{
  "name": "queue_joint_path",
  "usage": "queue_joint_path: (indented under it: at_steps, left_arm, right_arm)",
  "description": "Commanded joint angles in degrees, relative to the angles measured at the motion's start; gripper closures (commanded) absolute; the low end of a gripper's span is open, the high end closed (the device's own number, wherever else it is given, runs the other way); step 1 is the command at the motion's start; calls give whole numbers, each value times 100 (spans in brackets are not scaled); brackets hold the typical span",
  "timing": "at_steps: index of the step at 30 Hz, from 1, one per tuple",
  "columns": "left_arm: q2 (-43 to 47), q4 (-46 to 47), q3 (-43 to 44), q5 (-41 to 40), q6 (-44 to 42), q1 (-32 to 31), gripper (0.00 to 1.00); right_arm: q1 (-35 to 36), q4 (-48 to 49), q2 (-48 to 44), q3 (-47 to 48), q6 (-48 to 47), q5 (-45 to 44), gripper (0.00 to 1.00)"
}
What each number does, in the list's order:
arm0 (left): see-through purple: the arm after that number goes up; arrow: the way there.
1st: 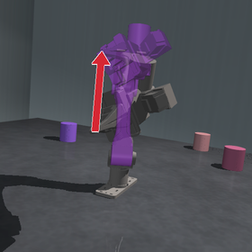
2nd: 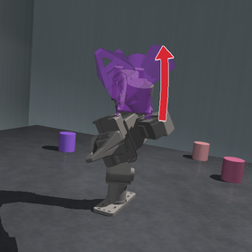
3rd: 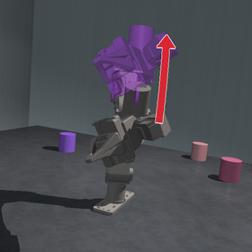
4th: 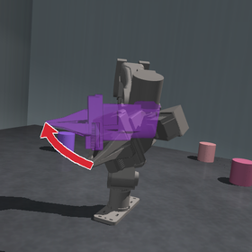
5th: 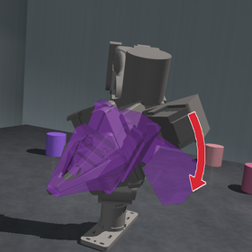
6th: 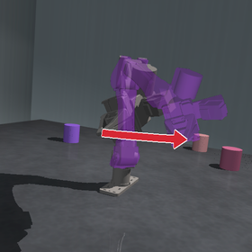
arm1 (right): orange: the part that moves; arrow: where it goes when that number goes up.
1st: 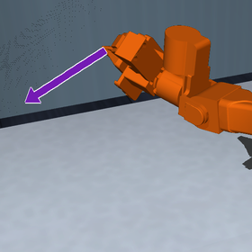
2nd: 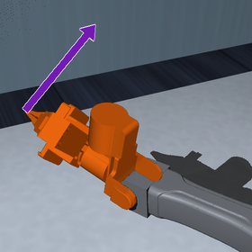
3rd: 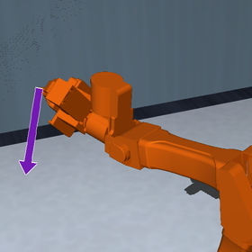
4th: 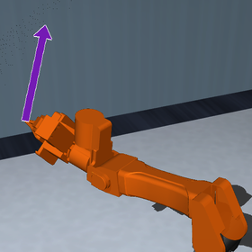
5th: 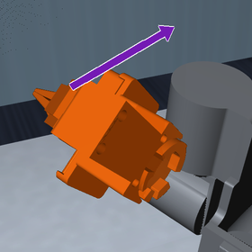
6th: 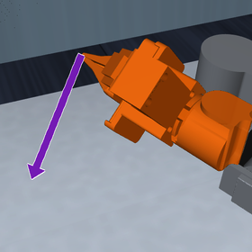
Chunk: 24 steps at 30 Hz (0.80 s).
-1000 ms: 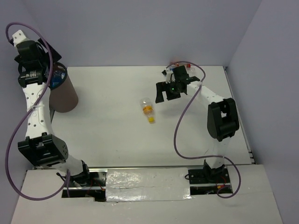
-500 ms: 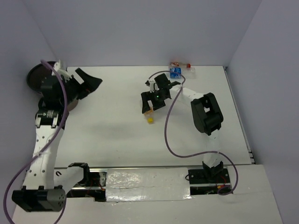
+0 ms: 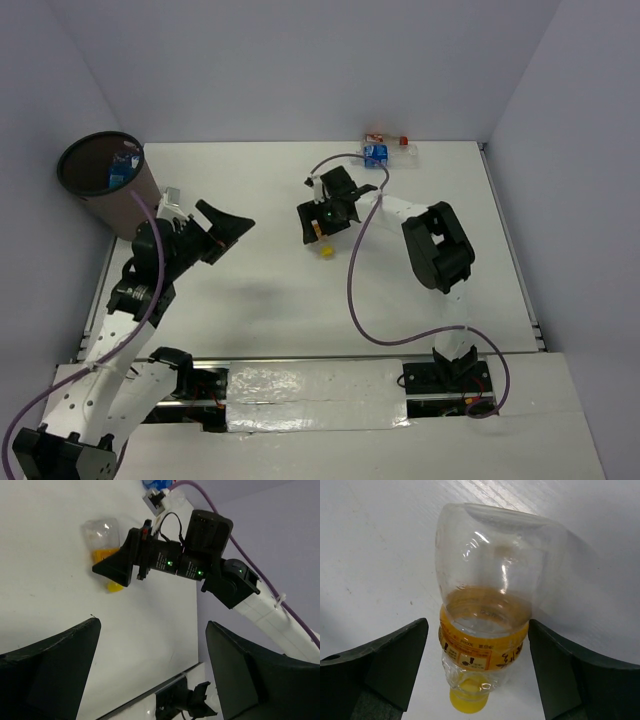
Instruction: Put the plastic bottles in the bin
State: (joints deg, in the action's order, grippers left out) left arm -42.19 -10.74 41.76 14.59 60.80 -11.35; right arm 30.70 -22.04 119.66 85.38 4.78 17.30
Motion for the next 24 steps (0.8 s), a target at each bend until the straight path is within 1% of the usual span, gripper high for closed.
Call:
queue_joint_path:
  at_steps: [1, 2, 4, 5, 6, 7, 8, 11, 13, 14, 16, 17, 19, 20, 22, 23, 24]
  left_arm:
    - [-16, 809, -159, -219, 503, -331, 1]
    - [-34, 863, -255, -254, 538, -402, 1]
    - [-104, 933, -343, -404, 609, -587, 1]
    - [-113, 1021, -457, -422, 635, -631, 1]
    - [-140, 1143, -519, -457, 705, -709, 1]
    - [-140, 1266, -589, -474, 749, -745, 1]
    - [-131, 1442, -729, -483, 819, -780, 1]
    - [-140, 1689, -949, -580, 916, -903, 1]
    - [-184, 1847, -1020, -633, 934, -974, 1]
    - [-210, 1900, -1038, -641, 925, -991, 0]
    - [-368, 2058, -1038, -615, 908, -1044, 1]
    - [-429, 2102, -1029, -615, 856, -1088, 1]
    - [-649, 2208, -986, -606, 820, -1123, 1]
    - [-728, 2260, -977, -606, 794, -1149, 1]
    - [-957, 2479, -950, -615, 776, -1237, 1]
    - [-1105, 2568, -941, -624, 759, -1307, 1]
    - [-1185, 2664, -933, -624, 750, -1351, 1]
  right_arm:
    - [305, 121, -91, -294, -135, -596, 13]
    - [331, 147, -109, -381, -152, -648, 14]
    - [349, 209, -153, -470, -170, -771, 21]
    - [349, 209, -162, -522, -179, -842, 26]
    - [332, 200, -197, -558, -196, -921, 37]
    - [323, 218, -223, -601, -222, -974, 41]
    - [323, 261, -302, -706, -249, -983, 51]
    - [288, 314, -591, -909, -363, -843, 68]
    - [218, 315, -924, -1014, -416, -423, 74]
    - [191, 158, -1022, -998, -677, -229, 76]
    - [86, -132, -1242, -945, -1187, 498, 77]
    - [42, -247, -1547, -971, -1450, 1024, 78]
    - [-11, -335, -1865, -1023, -1715, 1432, 80]
    - [-72, -492, -2154, -1015, -1969, 1860, 81]
    - [-117, -678, -2393, -963, -2147, 2232, 81]
    - [-125, -966, -2560, -919, -2365, 2625, 82]
    - [-125, -1056, -2640, -901, -2402, 2769, 82]
